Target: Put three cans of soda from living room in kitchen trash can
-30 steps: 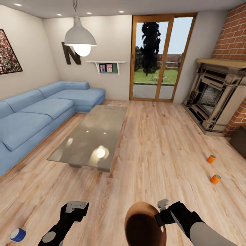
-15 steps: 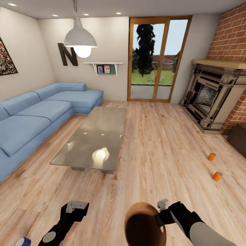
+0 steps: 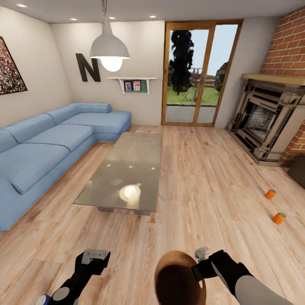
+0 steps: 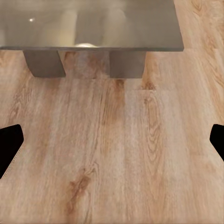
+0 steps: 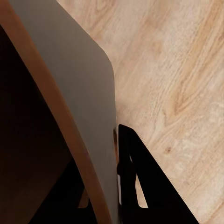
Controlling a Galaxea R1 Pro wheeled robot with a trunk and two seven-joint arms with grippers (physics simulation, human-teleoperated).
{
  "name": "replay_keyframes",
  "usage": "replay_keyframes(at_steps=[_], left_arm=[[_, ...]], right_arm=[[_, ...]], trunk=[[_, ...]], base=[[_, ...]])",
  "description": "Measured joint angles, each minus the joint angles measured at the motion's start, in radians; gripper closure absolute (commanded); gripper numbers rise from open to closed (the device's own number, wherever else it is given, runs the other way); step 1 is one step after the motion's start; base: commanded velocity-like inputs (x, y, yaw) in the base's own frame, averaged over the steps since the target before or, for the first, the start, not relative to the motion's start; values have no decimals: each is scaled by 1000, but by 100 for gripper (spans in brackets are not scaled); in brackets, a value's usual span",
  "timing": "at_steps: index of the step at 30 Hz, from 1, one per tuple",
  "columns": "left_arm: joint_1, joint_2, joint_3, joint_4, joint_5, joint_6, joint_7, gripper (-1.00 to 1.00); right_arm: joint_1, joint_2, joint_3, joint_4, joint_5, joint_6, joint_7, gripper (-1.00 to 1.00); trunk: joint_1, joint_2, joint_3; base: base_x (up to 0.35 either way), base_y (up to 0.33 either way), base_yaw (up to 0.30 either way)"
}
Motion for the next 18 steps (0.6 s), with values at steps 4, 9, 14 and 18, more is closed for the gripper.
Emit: replay_keyframes(at_steps=[4, 9, 14, 18], left_arm=[[0, 0, 0, 0, 0, 1, 0, -100], [0, 0, 0, 0, 0, 1, 0, -100], [0, 0, 0, 0, 1, 1, 0, -100], [0, 0, 0, 0, 1, 3, 0, -100]], right_arm=[[5, 1, 1, 1, -2, 1, 0, 100], [7, 1, 1, 0, -1, 0, 0, 100], [7, 2, 1, 0, 0, 0, 0, 100], [7, 2, 1, 0, 0, 0, 0, 100]], trunk=[[0, 0, 1], [0, 0, 5], [0, 0, 10], [0, 0, 15]], base=[[0, 318, -76], [0, 318, -163], [0, 318, -192], [0, 318, -201]])
